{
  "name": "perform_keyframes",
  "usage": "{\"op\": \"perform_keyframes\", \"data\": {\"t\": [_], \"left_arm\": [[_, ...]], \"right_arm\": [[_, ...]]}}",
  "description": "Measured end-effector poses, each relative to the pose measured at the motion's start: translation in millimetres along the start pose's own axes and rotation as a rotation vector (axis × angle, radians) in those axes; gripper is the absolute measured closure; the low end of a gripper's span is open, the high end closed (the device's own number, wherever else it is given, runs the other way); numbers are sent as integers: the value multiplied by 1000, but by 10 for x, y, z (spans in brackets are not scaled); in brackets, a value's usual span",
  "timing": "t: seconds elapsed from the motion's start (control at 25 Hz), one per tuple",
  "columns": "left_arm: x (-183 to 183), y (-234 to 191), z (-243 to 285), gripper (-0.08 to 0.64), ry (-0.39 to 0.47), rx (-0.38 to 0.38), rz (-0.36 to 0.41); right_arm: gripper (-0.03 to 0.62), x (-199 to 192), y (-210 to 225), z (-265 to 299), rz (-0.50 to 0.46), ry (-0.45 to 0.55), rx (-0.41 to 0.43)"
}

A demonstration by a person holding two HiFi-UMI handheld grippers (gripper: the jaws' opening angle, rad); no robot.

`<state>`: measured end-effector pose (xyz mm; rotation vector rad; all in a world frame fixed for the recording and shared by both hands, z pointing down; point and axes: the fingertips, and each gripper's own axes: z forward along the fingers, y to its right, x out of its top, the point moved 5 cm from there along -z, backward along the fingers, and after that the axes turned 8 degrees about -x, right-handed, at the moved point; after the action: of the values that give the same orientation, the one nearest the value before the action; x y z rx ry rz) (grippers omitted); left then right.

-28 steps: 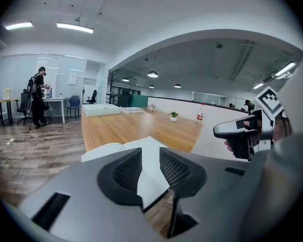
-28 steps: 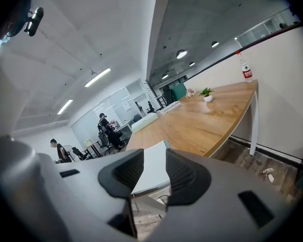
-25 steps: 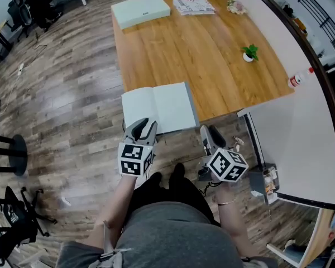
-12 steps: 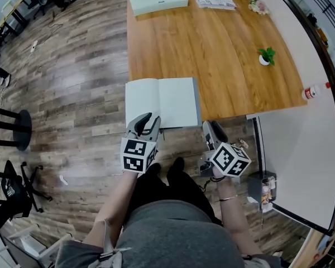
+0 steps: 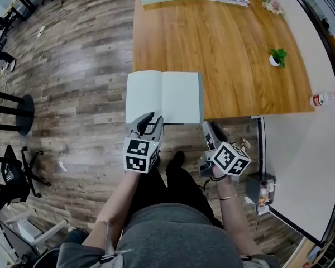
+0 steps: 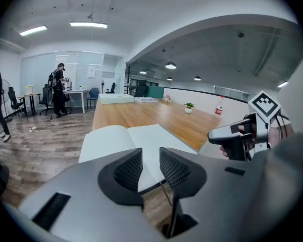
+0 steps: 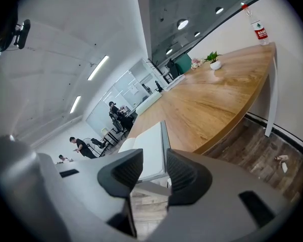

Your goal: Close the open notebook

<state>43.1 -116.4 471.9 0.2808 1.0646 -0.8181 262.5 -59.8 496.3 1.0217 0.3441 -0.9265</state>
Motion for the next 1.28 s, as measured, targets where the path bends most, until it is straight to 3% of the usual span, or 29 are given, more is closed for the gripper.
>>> {"op": "perform_keyframes", "data": {"t": [0.6, 1.28], "left_arm": [[-223, 65, 64, 449, -51, 37, -35], [-320, 19, 79, 449, -57, 65, -78]], "right_arm": [[446, -300, 221, 242, 74, -140, 25], [414, -358, 233, 428, 199, -191, 110]]}}
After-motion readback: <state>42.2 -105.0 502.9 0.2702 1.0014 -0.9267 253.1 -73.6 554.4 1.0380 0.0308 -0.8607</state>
